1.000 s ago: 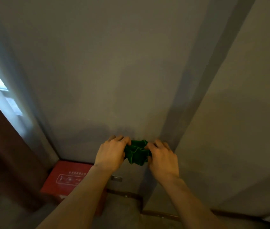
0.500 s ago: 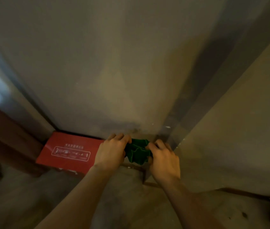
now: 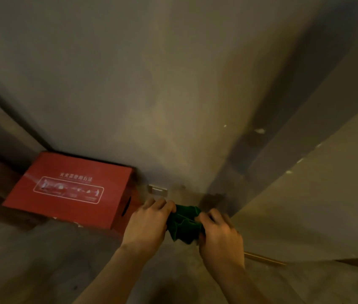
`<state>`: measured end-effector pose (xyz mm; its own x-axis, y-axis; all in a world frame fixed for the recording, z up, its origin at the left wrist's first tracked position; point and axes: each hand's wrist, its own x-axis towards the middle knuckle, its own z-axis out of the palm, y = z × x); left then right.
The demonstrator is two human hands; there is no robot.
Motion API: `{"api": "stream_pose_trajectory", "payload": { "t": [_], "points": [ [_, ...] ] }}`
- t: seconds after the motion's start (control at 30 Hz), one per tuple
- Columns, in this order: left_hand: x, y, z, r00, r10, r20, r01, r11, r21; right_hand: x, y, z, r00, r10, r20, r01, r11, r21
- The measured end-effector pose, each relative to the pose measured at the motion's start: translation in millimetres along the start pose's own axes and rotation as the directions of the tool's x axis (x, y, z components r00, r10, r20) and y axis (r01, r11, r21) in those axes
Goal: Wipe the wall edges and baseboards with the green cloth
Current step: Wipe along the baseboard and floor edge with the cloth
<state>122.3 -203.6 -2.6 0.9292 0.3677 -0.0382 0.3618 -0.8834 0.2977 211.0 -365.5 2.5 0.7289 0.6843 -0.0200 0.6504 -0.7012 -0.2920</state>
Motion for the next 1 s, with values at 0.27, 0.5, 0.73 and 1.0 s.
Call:
{"api": "stream_pose_trajectory", "payload": {
  "t": [0.27,0.5,0.73,1.0],
  "points": [
    [10.4,-38.7,151.9,0.999,-0.007,0.035,0.006,0.999,0.041,6.1,50.4,149.5,0.996,0.075,0.048,-0.076,0.997,0.008],
    [25.2,-85.1,285.0,0.998,0.011,0.054,-0.015,0.997,0.070,19.2,90.6,290.9,0.986,0.121,0.114,-0.127,0.991,0.051],
    [37.0,-134.4,398.7,0.997,0.039,0.065,-0.044,0.996,0.077,32.6,116.3,415.5,0.983,0.129,0.128,-0.134,0.991,0.028],
    [48.0,-174.9,489.1,0.995,0.026,0.094,-0.027,1.000,0.013,48.1,138.5,509.1,0.990,0.128,0.059,-0.131,0.990,0.045]
  ]
}}
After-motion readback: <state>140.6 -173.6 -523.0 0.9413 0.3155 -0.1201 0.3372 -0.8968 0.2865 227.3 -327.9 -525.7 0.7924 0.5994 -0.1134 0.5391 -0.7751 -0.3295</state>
